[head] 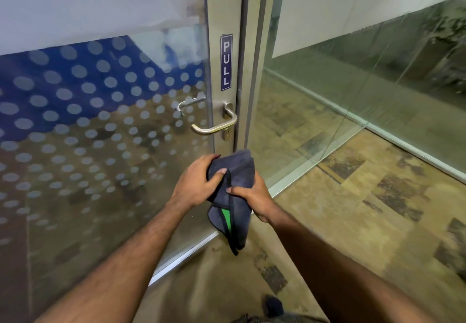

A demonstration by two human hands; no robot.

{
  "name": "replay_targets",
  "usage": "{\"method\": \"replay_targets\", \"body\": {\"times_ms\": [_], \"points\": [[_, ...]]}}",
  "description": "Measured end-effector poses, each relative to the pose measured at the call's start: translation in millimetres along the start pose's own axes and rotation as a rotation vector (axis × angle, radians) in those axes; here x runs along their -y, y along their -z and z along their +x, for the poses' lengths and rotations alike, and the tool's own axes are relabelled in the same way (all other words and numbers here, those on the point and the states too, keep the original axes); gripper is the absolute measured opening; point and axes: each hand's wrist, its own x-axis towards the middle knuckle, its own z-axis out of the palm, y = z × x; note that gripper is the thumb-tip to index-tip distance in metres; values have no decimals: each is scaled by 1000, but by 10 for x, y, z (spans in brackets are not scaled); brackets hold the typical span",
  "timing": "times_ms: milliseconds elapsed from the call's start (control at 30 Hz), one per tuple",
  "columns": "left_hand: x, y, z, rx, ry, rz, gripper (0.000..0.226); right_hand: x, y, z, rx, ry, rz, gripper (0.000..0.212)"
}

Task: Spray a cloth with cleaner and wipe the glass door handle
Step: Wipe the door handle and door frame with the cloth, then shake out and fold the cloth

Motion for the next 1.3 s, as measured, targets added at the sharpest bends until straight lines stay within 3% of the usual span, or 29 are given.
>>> {"method": "replay_targets", "body": {"times_ms": [300, 467, 600, 767, 867, 967, 1000, 1133, 1300], "points": [[-463, -395, 44, 53, 215, -195, 12, 26, 528, -205, 2, 1, 159, 87], [-766, -629, 71, 76, 258, -343, 26, 82, 809, -251, 30, -5, 260, 93], [-1107, -804, 32, 172, 263, -624, 16, 160, 1011, -355, 102, 24, 273, 87], [-1311, -1006, -41, 130, 328, -846, 12, 243, 1311, -486, 117, 71, 184, 86], [-1407, -1058, -75, 78, 405, -941, 9, 266, 1472, -529, 77, 62, 207, 67], [-1505, -1050, -90, -5, 443, -1002, 9, 283, 1613, -553, -80, 8, 340, 21], [-1532, -1037, -84, -30, 448, -1016, 8, 278, 1687, -557, -137, -26, 383, 14], [-1568, -930, -50, -83, 432, -983, 6, 285, 2041, -589, -291, -92, 350, 11], [-1464, -828, -13, -110, 365, -668, 25, 387, 2411, -635, -352, -76, 294, 9]]}}
